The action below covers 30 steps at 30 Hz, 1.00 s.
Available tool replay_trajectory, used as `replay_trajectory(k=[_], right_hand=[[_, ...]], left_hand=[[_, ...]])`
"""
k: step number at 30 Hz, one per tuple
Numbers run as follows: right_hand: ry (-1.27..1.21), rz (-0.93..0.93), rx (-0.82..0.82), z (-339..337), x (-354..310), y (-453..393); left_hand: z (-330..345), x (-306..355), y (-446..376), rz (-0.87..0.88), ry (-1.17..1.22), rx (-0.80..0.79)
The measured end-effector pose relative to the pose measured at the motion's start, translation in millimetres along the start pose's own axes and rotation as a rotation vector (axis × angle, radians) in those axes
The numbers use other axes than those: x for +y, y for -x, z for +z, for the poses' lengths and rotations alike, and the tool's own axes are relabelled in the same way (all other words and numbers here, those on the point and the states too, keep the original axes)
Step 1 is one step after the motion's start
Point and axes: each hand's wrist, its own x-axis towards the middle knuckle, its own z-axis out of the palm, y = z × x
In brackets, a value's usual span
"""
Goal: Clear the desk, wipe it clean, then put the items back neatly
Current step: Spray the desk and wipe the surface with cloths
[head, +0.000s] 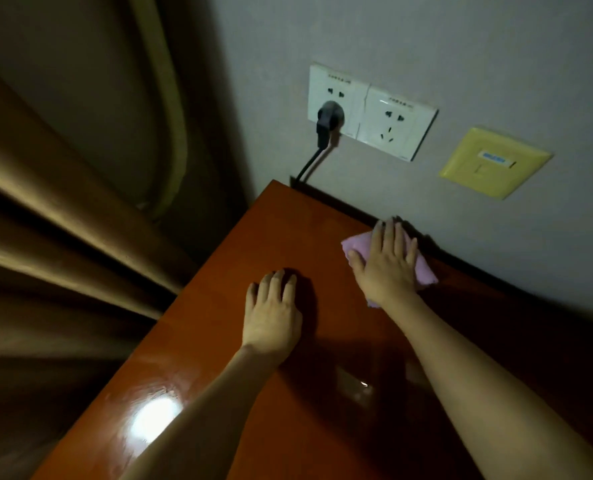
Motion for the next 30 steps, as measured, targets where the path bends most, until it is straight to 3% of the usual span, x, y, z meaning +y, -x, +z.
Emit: replay_trajectory(k=[2, 5, 8, 11, 15, 17, 19, 21, 25, 30], right_hand=[[-0.005, -0.019, 0.006, 0, -24, -7], [0.044, -0.235, -0.007, 7, -38, 5], [0.100, -0.454, 0.011, 11, -12, 30], [0.146, -0.510, -0.053, 10, 42, 48], [0.096, -0.190, 0.012, 2, 85, 39], [0.054, 0.047, -0.033, -2, 67, 25], [0.016, 0.153, -0.046, -3, 37, 13], [-0.001, 0.084, -0.046, -1, 8, 7], [0.059, -0.246, 0.017, 12, -22, 46], [0.140, -0.511, -0.100, 20, 36, 109]], left_hand=[[1, 1, 3, 0.002, -0.007, -0.004], [3, -6, 5, 0.033, -0.034, -0.002], [4, -5, 3, 0.011, -0.019, 0.044], [5, 0, 3, -0.012, 0.000, 0.038], [6, 1, 7, -0.008, 0.008, 0.023], [6, 1, 8, -0.004, 0.010, 0.027], [7, 4, 9, -0.009, 0.018, 0.026], [6, 5, 10, -0.014, 0.016, 0.019], [4, -2, 16, 0.029, -0.038, -0.018], [2, 1, 21, 0.009, -0.007, -0.047]])
